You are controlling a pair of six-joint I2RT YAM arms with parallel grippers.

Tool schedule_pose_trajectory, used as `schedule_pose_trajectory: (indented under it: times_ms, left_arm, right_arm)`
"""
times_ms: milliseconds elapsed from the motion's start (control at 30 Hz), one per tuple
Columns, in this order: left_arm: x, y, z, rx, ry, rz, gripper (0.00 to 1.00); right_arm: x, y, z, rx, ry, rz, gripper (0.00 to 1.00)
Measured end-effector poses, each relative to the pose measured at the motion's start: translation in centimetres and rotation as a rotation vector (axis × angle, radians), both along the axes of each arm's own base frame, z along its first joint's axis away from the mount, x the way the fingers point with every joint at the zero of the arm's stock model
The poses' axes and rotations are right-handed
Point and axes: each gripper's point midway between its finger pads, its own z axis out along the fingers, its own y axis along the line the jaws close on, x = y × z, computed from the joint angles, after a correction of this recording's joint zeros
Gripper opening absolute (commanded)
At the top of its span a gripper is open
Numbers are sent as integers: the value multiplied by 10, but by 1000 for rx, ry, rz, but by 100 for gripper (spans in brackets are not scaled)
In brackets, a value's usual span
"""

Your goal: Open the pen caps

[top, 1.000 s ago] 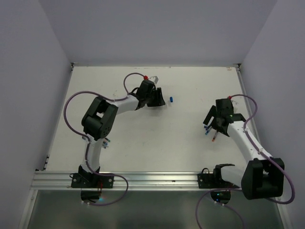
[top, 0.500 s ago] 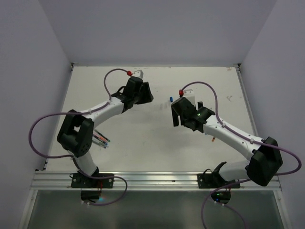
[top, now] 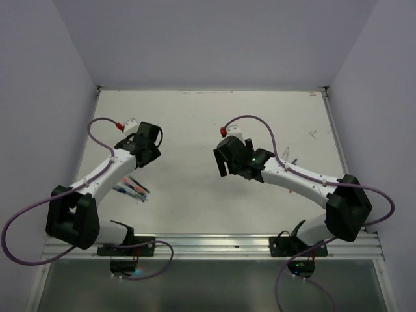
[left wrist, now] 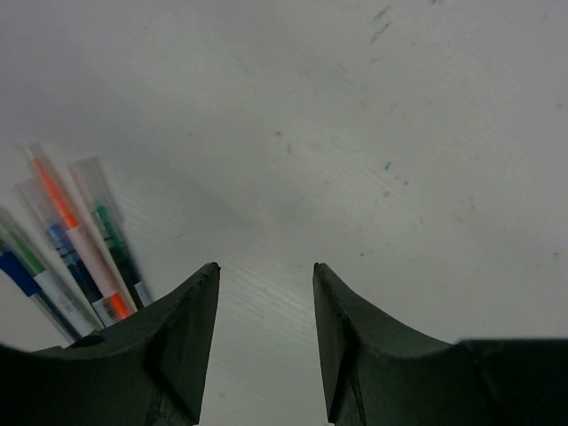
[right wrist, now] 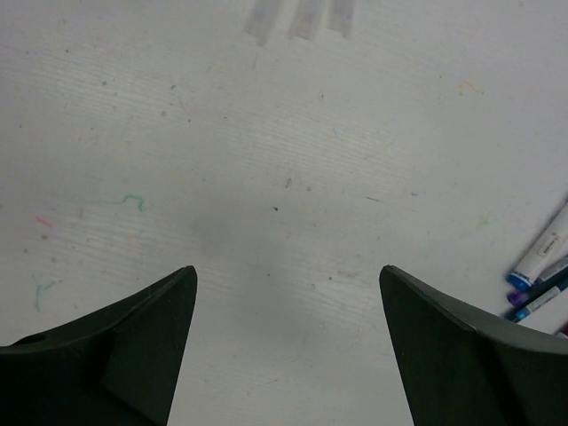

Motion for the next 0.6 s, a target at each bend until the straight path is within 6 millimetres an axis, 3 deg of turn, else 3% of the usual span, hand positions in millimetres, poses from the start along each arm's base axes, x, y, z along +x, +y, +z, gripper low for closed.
schedule_pose_trajectory:
  times_ms: [167,233,367,600]
  left_arm:
    - [-20,36,-23,44,98,112,48]
    - [-25,45,-28,56,125,145,47]
    - [-31,49,-34,64,142,160,47]
    - [-35,50,-42,67,164,173,46]
  right_arm:
    - [0,12,-6,49,-6,40,89]
    - [-2,11,-9,56,-12,44,96]
    - [-7,-1,-11,41,-27,28,97]
    - [2,-31,-5,-58,-92,-67,99]
